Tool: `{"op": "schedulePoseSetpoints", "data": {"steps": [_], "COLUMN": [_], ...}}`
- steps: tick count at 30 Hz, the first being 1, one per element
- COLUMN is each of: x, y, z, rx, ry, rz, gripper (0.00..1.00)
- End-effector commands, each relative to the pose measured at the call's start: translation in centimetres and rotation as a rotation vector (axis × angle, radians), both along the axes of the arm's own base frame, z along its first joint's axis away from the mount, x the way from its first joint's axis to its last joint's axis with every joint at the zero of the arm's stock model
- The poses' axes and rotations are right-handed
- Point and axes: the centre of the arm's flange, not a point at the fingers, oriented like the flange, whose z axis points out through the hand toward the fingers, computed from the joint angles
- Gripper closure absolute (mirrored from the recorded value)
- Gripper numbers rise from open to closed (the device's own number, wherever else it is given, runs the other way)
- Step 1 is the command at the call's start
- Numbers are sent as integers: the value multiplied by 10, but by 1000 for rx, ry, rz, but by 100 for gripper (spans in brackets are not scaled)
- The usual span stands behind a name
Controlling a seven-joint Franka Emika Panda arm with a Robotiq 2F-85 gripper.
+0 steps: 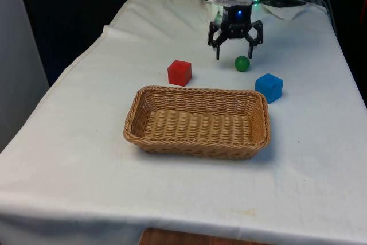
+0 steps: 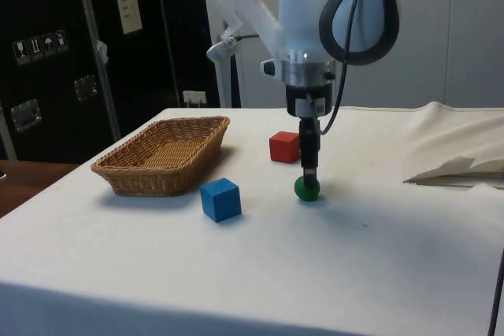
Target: Place all non-red objects into the basket.
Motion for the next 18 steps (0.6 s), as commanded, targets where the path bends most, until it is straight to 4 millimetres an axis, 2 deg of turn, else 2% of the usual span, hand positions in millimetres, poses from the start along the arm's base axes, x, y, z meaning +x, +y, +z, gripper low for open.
{"op": "schedulePoseSetpoints", "data": {"steps": [1,3,11,12,13,18], "x": [-1,0,-1,-1,-1,0], "y": [5,1,7,1,7,8], "z": [1,-2,-7,-11,-8,-11], "rx": [12,-2,11,-8,12,12], "ry": [-9,-1,-4,7,-1,8], "rz": [5,2,8,8,8,10], "gripper": [0,0,0,0,0,0]}}
